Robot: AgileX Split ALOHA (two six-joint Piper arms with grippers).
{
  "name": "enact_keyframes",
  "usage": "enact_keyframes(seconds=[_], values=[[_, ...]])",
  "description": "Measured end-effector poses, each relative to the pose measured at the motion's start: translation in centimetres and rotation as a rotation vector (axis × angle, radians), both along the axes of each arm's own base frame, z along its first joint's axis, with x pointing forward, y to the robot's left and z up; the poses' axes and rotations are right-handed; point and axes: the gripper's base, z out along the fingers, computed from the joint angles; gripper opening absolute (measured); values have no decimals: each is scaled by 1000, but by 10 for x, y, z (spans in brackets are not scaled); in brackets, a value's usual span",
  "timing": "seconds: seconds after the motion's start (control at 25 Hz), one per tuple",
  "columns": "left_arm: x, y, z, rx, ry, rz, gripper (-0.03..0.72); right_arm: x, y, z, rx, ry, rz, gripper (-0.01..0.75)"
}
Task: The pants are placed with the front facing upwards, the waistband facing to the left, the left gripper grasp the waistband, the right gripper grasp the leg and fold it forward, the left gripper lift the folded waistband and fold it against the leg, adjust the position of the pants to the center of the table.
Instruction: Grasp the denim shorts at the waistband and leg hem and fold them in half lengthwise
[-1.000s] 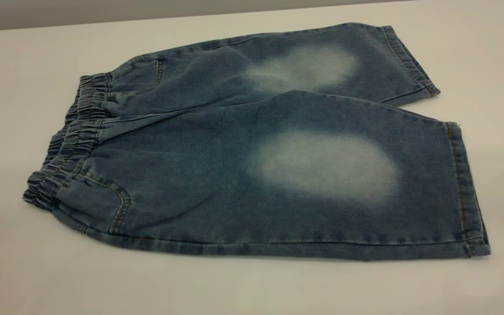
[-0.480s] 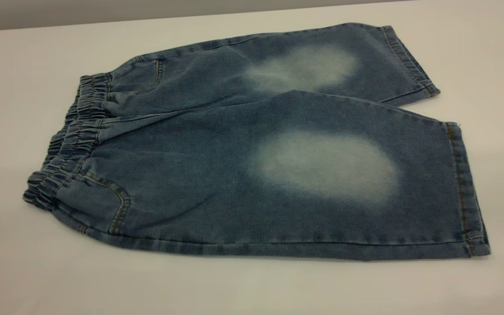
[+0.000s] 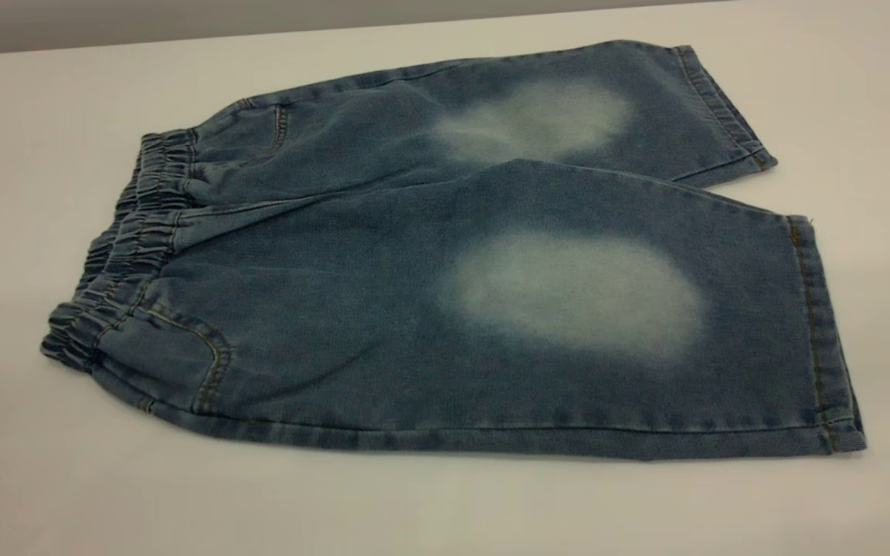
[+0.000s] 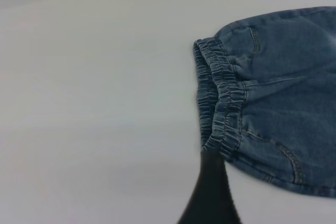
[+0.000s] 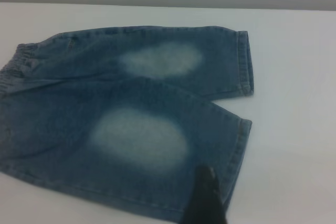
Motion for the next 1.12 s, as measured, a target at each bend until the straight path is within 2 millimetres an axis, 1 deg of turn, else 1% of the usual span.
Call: enact_keyframes(seconds=[0.08,0.16,0.28,0.4,0.48,0.56,0.68,0.8,0.96,1.12], values=[[3,0,7,-2,-23,5,519,0,0,3,6,-14,1,493],[8,0,17,0,-54,5,519,4,1,7,15,-4,4,493],[26,3,37,43,-85,27,519,19,4,17,42,37,11,493],[51,4,52,80,-28,37,519,41,8,28,95,71,18,493],[73,2,51,88,64,32,519,57,11,28,123,116,17,493],[96,1,44,97,155,26,519,73,14,27,162,154,17,493],[131,-1,30,104,268,15,515,95,18,21,192,247,22,493],[163,-6,9,68,385,5,498,116,20,14,226,320,3,493],[197,-10,-19,-15,499,43,473,143,22,0,247,421,-27,493],[218,-14,-49,-52,622,54,466,164,22,-17,238,506,-55,493]])
